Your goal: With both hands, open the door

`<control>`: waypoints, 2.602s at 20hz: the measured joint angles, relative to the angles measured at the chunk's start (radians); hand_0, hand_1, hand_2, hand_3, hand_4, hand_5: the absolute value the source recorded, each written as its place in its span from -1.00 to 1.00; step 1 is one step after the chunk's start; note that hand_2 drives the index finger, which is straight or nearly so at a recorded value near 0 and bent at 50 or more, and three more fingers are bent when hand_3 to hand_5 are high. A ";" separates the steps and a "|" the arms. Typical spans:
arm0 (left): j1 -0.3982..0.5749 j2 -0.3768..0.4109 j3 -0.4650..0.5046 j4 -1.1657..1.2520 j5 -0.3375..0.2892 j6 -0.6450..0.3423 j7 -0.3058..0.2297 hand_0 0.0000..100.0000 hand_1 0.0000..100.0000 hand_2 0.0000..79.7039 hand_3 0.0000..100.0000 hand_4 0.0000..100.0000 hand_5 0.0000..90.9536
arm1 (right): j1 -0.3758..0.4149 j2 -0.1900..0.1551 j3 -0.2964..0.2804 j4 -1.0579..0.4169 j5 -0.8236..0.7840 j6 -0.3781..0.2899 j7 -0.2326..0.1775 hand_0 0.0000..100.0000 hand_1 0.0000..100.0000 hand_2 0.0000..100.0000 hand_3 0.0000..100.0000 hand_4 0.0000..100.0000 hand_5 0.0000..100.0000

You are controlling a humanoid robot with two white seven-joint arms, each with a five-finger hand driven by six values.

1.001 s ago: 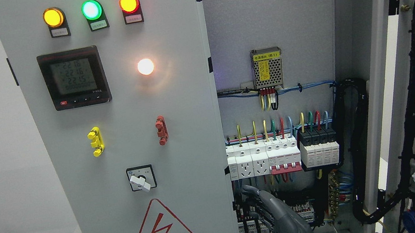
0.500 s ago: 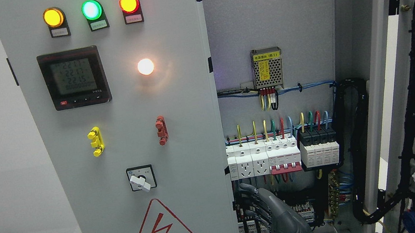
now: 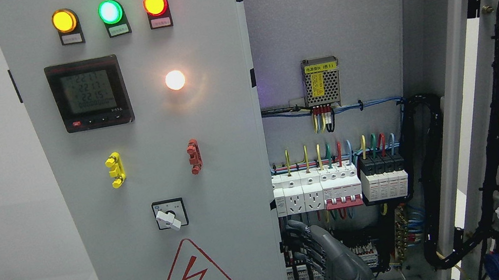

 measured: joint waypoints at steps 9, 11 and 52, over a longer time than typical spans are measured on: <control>0.000 0.000 0.000 0.000 0.000 0.000 0.000 -1.00 -1.00 -1.00 -1.00 -1.00 -1.00 | -0.015 -0.001 0.006 0.006 -0.001 -0.002 0.057 -0.24 -1.00 -1.00 -1.00 -1.00 -1.00; 0.000 0.000 0.000 0.000 0.000 0.000 0.000 -1.00 -1.00 -1.00 -1.00 -1.00 -1.00 | -0.020 -0.001 0.006 0.009 -0.002 -0.002 0.075 -0.24 -1.00 -1.00 -1.00 -1.00 -1.00; 0.000 0.000 0.000 0.000 0.000 0.000 -0.003 -1.00 -1.00 -1.00 -1.00 -1.00 -1.00 | -0.093 -0.002 0.010 0.127 -0.153 -0.003 0.129 -0.24 -1.00 -1.00 -1.00 -1.00 -1.00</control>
